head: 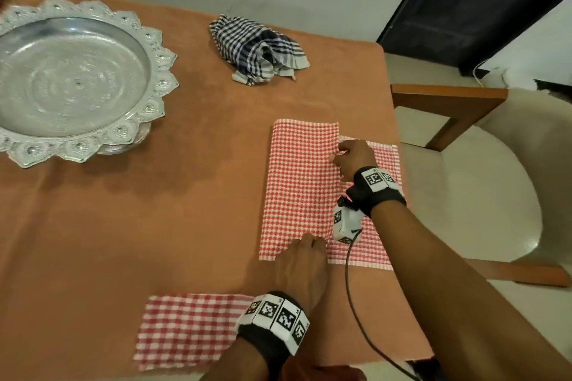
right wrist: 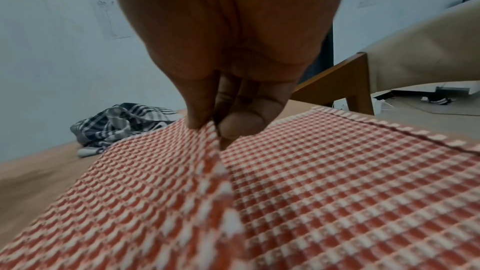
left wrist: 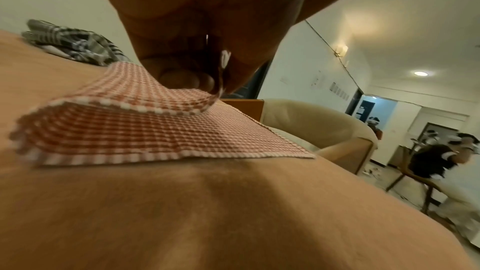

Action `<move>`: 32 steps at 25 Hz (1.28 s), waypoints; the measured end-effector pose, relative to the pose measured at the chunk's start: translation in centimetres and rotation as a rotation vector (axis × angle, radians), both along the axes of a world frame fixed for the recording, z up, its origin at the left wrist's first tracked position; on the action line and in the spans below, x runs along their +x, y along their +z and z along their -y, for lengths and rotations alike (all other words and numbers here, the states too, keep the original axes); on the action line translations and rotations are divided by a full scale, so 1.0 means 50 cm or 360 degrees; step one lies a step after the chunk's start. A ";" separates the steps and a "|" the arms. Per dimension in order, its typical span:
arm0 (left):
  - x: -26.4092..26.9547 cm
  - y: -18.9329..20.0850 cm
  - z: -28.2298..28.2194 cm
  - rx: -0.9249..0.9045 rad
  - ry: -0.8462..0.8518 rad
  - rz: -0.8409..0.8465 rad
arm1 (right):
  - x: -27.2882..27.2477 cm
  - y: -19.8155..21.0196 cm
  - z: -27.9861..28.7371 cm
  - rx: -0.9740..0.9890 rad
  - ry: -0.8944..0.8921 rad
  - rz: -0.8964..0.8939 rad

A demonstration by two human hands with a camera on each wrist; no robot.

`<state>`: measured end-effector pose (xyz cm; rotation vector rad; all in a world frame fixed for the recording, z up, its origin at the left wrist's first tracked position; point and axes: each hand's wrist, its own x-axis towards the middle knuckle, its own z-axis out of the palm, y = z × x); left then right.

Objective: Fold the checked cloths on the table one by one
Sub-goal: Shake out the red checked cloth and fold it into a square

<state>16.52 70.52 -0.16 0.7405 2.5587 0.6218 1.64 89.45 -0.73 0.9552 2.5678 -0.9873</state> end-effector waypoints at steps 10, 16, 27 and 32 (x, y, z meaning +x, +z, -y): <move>0.101 0.008 -0.308 -0.0159 -0.0172 -0.0036 | 0.121 -0.016 -0.320 0.0036 0.0061 0.0084; 0.112 -0.014 -0.374 -0.0375 -0.0173 0.0162 | 0.125 -0.042 -0.366 -0.0127 0.0241 -0.0044; 0.112 -0.048 -0.311 -0.0265 0.0316 0.0016 | 0.089 -0.039 -0.396 0.0018 0.0201 -0.0085; 0.056 -0.040 -0.158 -0.0304 0.1265 0.0054 | 0.013 -0.002 -0.311 0.0472 0.1037 -0.0255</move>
